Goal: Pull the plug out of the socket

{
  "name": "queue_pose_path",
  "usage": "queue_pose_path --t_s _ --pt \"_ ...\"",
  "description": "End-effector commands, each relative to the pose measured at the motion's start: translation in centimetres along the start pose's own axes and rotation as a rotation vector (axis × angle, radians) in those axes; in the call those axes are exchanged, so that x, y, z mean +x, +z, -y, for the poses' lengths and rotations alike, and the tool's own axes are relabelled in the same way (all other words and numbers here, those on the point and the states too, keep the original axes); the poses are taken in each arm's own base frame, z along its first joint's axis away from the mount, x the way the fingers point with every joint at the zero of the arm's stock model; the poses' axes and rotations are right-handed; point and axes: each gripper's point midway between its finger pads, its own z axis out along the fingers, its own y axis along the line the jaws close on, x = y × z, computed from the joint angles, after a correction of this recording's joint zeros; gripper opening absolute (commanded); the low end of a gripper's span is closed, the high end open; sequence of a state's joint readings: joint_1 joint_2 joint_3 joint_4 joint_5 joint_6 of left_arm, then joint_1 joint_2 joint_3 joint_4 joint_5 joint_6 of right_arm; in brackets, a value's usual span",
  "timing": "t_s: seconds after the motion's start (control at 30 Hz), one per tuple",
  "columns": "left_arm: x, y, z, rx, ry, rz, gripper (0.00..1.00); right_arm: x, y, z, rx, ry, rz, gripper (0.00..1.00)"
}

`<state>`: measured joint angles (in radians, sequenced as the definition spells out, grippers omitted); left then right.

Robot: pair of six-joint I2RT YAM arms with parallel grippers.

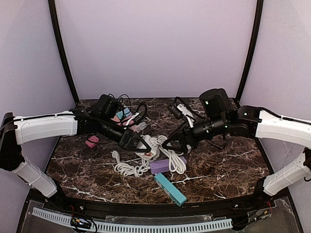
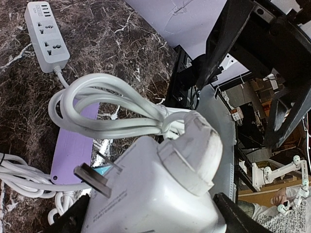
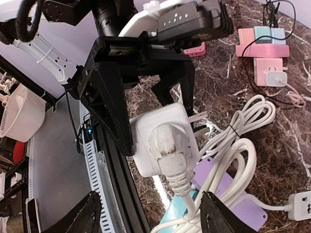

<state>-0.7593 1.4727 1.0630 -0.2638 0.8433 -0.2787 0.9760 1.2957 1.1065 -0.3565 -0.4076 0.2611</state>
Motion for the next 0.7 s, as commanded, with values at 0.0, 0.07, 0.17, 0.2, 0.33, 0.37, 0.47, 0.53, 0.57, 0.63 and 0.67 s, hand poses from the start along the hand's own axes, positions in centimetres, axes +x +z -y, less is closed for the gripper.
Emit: queue_pose_path --t_s 0.0,0.07,0.17,0.2,0.33,0.37,0.47,0.53,0.57,0.63,0.67 --pt "-0.9 -0.9 3.8 0.136 0.093 0.014 0.38 0.0 1.4 -1.1 -0.027 -0.023 -0.001 0.66" --pt "-0.7 -0.8 3.8 0.142 0.092 0.008 0.38 0.5 2.3 -1.0 -0.032 -0.019 -0.02 0.59" --pt "-0.6 -0.8 3.9 0.153 0.091 0.003 0.38 0.8 3.4 -0.9 -0.024 -0.025 -0.04 0.52" --pt "-0.6 -0.8 4.0 0.155 0.094 0.004 0.38 0.9 3.6 -0.7 -0.017 -0.028 -0.045 0.5" --pt "-0.6 -0.7 4.2 0.173 0.095 -0.003 0.38 1.1 3.9 -0.4 -0.008 -0.03 -0.049 0.46" --pt "-0.5 -0.7 4.3 0.183 0.091 -0.008 0.38 1.2 4.0 -0.4 -0.007 -0.03 -0.048 0.46" --pt "-0.5 -0.6 4.3 0.185 0.089 -0.009 0.38 1.2 4.1 -0.3 -0.009 -0.031 -0.05 0.34" --pt "-0.5 -0.6 4.3 0.186 0.084 -0.01 0.38 1.1 4.1 -0.5 -0.016 -0.031 -0.049 0.26" --pt "-0.5 -0.5 4.3 0.189 0.083 -0.01 0.37 1.0 4.0 -0.5 -0.017 -0.031 -0.045 0.22" --pt "-0.7 -0.5 4.3 0.195 0.077 -0.008 0.35 0.9 4.1 -0.5 -0.017 -0.031 -0.038 0.09" --pt "-0.8 -0.5 4.3 0.196 0.074 -0.006 0.34 0.8 4.1 -0.4 -0.013 -0.031 -0.032 0.0"
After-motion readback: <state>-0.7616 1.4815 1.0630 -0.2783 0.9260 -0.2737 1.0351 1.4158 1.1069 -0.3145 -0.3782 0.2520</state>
